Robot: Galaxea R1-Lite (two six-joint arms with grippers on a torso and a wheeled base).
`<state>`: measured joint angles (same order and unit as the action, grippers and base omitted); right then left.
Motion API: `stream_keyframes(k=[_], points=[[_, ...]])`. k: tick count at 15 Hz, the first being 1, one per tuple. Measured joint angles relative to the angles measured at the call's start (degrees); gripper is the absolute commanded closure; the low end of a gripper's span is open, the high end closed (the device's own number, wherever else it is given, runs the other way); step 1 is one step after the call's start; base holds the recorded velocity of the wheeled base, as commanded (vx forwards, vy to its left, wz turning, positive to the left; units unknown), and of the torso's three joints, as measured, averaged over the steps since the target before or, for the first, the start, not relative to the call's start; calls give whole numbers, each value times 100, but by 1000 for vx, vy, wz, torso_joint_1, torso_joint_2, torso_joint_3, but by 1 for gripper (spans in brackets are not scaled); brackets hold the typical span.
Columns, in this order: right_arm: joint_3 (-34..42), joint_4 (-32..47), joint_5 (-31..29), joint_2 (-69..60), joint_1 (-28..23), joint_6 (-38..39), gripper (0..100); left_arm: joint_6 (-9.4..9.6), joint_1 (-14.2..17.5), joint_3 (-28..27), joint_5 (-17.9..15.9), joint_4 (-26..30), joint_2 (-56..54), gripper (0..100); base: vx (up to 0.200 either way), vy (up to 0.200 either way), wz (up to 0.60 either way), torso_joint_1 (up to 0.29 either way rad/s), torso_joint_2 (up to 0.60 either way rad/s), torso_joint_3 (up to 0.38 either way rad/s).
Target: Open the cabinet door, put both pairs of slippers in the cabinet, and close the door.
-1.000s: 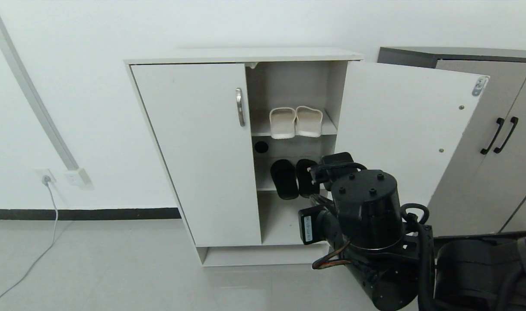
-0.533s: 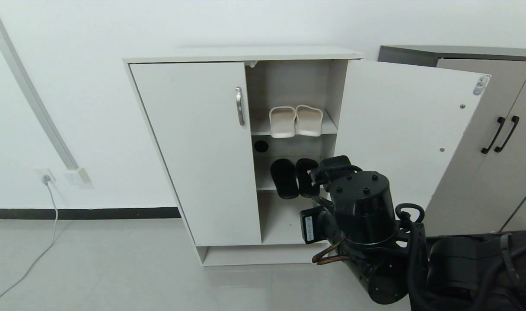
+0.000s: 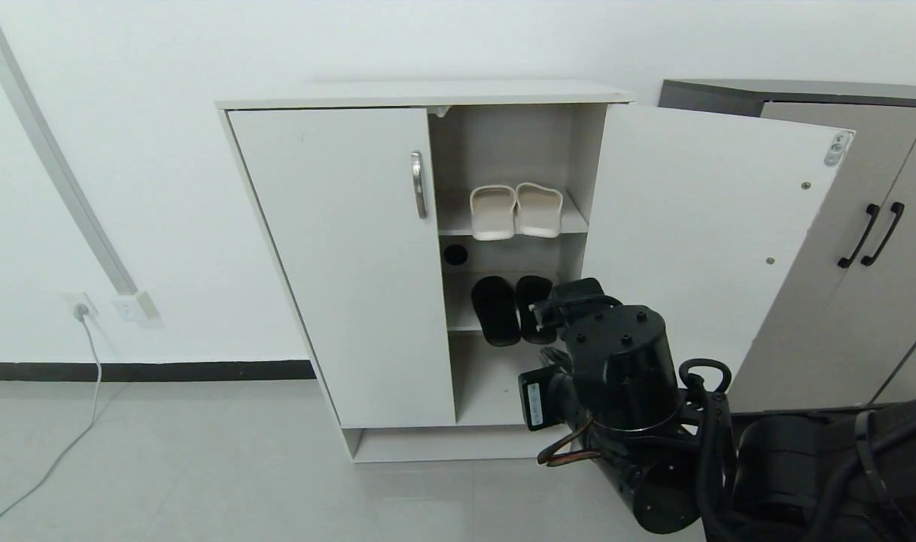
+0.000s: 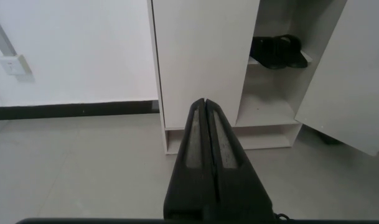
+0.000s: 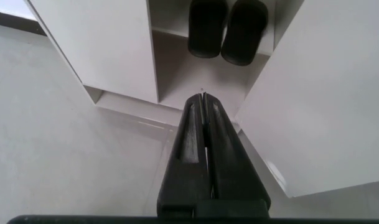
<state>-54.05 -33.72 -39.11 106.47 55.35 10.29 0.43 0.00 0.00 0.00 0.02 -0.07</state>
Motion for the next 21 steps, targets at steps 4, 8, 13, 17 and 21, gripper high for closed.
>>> stream_keyframes(k=[4,8,13,17,21], points=[[0,0,0,15,0,-2,100,1,0,0,0,2,0,100,0,0,0,0,0,0],[-9,-16,0,22,6,-2,100,1,0,0,0,0,0,100,0,0,0,7,-166,-249],[-2,-9,2,33,0,-4,100,1,-2,-2,-7,-2,0,100,0,0,0,66,-502,-362],[-5,0,9,37,6,-11,100,1,-2,0,-7,0,0,100,0,0,0,127,-459,-338],[1,0,9,37,6,-11,100,1,0,0,-10,2,0,100,0,0,0,152,-472,-320]])
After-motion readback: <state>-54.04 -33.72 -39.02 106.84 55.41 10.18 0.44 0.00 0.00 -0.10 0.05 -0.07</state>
